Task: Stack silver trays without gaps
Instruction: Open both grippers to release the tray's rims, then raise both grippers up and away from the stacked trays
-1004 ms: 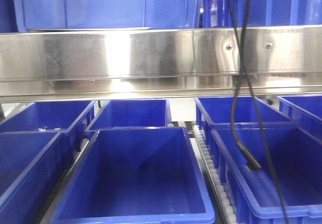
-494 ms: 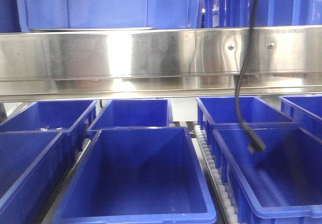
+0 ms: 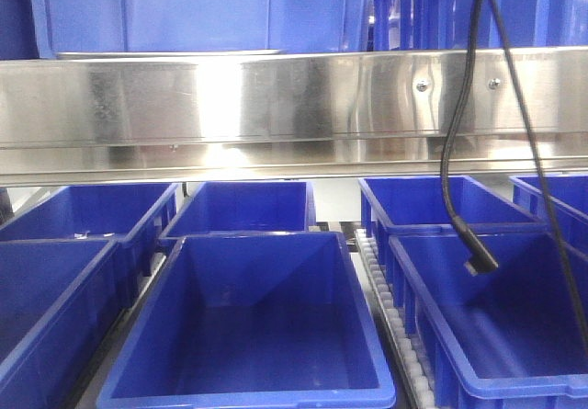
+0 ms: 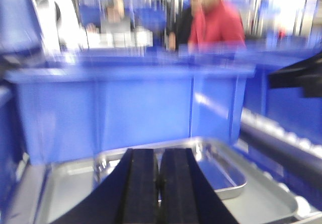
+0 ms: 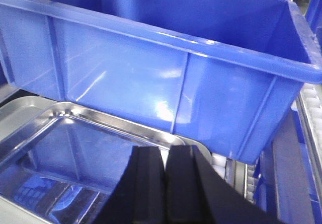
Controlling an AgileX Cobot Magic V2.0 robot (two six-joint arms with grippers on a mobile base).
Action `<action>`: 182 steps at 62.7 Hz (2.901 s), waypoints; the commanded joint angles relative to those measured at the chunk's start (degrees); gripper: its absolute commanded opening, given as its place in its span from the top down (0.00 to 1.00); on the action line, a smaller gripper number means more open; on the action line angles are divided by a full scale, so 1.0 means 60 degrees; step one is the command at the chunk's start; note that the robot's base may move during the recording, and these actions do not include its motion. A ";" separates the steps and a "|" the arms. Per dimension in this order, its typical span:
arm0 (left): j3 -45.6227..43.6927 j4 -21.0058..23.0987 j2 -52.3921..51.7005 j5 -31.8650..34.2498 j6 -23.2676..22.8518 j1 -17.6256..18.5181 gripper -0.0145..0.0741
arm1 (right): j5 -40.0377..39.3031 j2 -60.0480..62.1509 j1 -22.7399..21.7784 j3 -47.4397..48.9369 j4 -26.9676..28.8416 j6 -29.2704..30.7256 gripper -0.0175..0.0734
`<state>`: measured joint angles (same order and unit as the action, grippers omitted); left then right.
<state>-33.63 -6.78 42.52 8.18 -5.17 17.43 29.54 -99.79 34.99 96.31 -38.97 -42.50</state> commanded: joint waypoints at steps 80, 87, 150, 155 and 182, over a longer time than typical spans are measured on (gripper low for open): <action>0.2529 0.0982 -0.3159 -0.0349 0.0375 0.0070 0.84 | -0.2474 0.0108 0.0019 0.0061 -0.0161 0.0089 0.89; 0.3063 0.0982 -0.3341 0.0475 0.0375 -0.0130 0.84 | -0.2499 0.0108 0.0019 0.0061 -0.0161 0.0089 0.89; 0.5606 0.0175 -0.7087 -0.1162 -0.0163 -0.3927 0.84 | -0.2582 0.0087 0.0019 0.0061 -0.0161 0.0089 0.89; 0.5606 -0.0451 -0.7087 -0.1213 -0.0163 -0.3927 0.84 | -0.2582 0.0087 0.0019 0.0061 -0.0161 0.0089 0.89; 0.5606 -0.0010 -0.7087 -0.1363 -0.0163 -0.3301 0.84 | -0.2582 0.0087 0.0019 0.0061 -0.0161 0.0089 0.89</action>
<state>0.15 -7.26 0.32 0.00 -5.98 -3.21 15.27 -99.79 34.99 96.31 -39.17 -42.50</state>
